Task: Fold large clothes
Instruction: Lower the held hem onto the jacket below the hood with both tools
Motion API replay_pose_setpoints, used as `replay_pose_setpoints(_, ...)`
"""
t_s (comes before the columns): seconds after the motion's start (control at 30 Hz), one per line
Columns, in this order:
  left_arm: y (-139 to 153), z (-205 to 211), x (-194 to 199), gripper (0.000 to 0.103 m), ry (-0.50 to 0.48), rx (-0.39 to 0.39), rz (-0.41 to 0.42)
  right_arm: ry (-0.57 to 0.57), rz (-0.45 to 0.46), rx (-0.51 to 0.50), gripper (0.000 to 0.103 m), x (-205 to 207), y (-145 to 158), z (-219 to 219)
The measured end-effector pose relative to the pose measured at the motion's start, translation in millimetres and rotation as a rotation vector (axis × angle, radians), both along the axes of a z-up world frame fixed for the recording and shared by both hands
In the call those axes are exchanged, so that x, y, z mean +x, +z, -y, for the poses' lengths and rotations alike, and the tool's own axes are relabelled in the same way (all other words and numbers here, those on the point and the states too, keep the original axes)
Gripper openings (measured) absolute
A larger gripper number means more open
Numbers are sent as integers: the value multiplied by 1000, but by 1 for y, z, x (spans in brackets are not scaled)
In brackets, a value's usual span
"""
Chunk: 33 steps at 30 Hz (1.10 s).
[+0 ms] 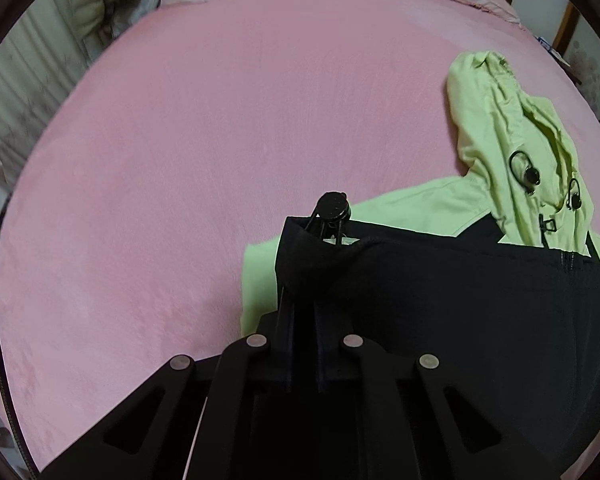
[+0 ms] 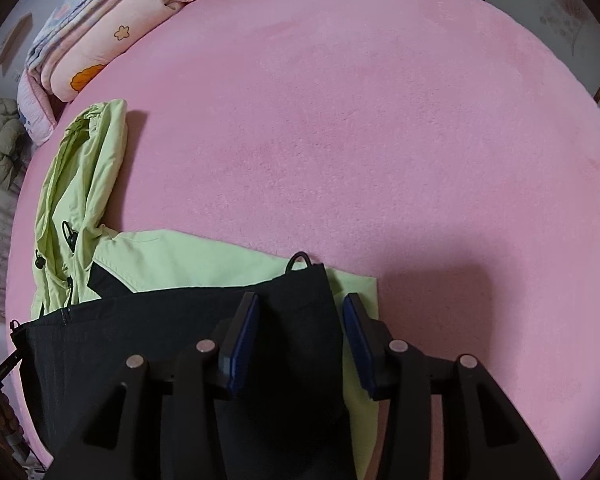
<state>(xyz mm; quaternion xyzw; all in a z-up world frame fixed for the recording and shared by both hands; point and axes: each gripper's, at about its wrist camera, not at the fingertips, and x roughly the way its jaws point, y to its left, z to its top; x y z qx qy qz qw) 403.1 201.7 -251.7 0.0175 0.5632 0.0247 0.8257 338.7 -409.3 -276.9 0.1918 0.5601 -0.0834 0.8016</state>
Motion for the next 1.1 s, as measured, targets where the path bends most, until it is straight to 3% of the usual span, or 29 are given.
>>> replay_pose_setpoints(0.1, 12, 1, -2, 6, 10, 3, 32, 41, 33, -50, 18, -2, 12, -9)
replay_pose_setpoints(0.23, 17, 9, 7, 6, 31, 8, 63, 62, 140, -99, 15, -4, 43, -18)
replay_pose_setpoints(0.33, 1, 10, 16, 6, 78, 6, 56, 73, 171, -133, 15, 3, 50, -22)
replay_pose_setpoints(0.57, -26, 5, 28, 6, 185, -4, 101, 57, 177, -192, 15, 30, 30, -30)
replay_pose_setpoints(0.7, -53, 19, 35, 10, 155, 84, 64, 94, 61, -254, 18, 42, -4, -37)
replay_pose_setpoints(0.8, -55, 25, 33, 13, 137, 139, 56, 66, 42, -243, 22, 42, -2, -35)
replay_pose_setpoints(0.83, -52, 23, 32, 16, 136, 138, 51, 49, 47, -226, 22, 40, 4, -33)
replay_pose_setpoints(0.9, -41, 21, 29, 32, 125, 121, 31, 28, 80, -201, 22, 30, 24, -27)
replay_pose_setpoints(0.97, -20, 20, 15, 52, 119, 116, 68, 16, 140, -187, 22, 12, 47, -26)
replay_pose_setpoints(1.03, 3, 23, -9, 62, 117, 129, 141, 3, 202, -161, 25, -15, 69, -28)
replay_pose_setpoints(1.1, 22, 32, -38, 64, 101, 142, 189, 21, 263, -104, 26, -50, 88, -40)
